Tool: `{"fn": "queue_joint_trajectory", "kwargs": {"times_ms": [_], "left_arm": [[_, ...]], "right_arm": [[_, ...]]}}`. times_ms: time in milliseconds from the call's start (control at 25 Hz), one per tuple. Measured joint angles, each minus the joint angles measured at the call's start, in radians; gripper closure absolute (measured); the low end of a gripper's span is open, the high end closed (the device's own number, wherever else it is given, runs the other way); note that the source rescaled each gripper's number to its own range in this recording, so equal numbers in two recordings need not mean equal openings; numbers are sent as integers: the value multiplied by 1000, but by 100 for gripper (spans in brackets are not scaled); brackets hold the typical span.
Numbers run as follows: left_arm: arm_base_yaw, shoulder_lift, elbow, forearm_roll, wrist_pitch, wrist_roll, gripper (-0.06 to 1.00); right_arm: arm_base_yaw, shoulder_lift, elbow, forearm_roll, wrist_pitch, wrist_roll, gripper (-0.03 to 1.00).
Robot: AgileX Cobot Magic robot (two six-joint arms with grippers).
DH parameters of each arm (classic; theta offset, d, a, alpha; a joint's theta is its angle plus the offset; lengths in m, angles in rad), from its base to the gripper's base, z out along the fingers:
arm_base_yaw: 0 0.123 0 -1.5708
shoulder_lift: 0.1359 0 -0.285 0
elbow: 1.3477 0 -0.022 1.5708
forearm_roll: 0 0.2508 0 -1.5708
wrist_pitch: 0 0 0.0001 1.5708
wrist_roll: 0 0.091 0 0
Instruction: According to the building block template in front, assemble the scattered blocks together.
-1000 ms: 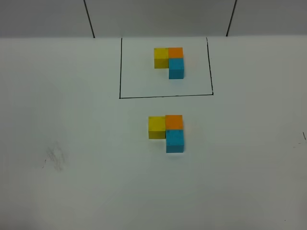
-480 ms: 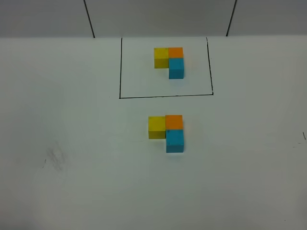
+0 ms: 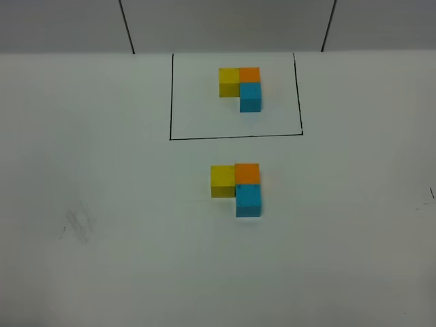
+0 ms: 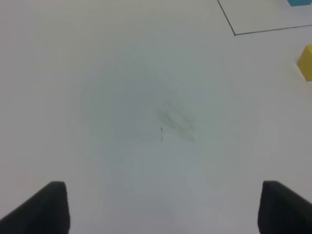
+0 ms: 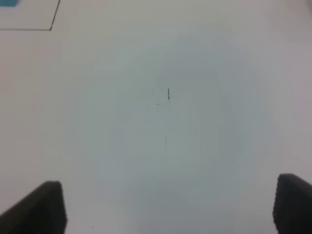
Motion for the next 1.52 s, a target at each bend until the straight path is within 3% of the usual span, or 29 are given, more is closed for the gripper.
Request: {"fn": "queue_joint_trajectory", "kwargs": {"times_ms": [160,720,960,1200,1520], "left_arm": [[0,0,0,0,0,0,28],[0,0,0,0,0,1,28],[0,0,0,0,0,1,28],[0,0,0,0,0,1,28],[0,0,0,0,0,1,28]], "right_arm": [[0,0,69,0,-67,3,16],[0,0,85,4,-93,-57,17],[0,0,85,21,-93,-58,22],[0,0,85,118,-93,-39,29],[0,0,85,118,-93,-38,40]]}}
